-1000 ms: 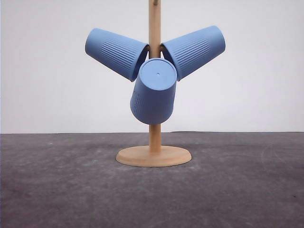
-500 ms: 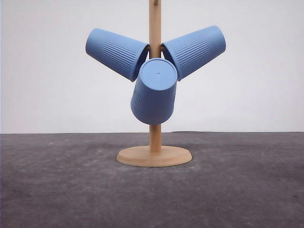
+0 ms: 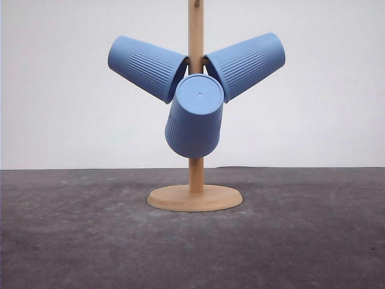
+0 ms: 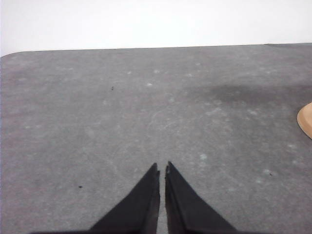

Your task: Place three cups

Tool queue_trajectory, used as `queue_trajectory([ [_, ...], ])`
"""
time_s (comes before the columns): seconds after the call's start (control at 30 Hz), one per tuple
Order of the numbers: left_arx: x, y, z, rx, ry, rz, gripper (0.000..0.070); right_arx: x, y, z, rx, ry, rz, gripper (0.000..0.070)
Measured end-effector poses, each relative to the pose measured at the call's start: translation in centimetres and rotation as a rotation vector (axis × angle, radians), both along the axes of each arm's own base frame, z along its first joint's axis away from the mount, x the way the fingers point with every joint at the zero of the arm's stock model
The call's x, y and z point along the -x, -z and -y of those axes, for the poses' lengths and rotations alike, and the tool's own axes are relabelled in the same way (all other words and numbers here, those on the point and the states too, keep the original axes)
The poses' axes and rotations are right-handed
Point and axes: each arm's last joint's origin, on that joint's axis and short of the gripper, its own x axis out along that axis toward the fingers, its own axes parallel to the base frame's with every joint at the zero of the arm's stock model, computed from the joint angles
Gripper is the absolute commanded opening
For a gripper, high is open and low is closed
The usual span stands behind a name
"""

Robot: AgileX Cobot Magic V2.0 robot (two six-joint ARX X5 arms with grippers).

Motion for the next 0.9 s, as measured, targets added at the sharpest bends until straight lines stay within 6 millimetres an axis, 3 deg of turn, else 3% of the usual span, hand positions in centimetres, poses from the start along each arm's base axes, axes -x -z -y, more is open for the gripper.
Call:
queue_trajectory([
  [0.9, 0.00, 0.00, 0.00, 0.000, 0.000, 0.000, 0.0000, -0.02, -0.18, -0.03, -0.004, 0.002, 0.019, 0.0009],
])
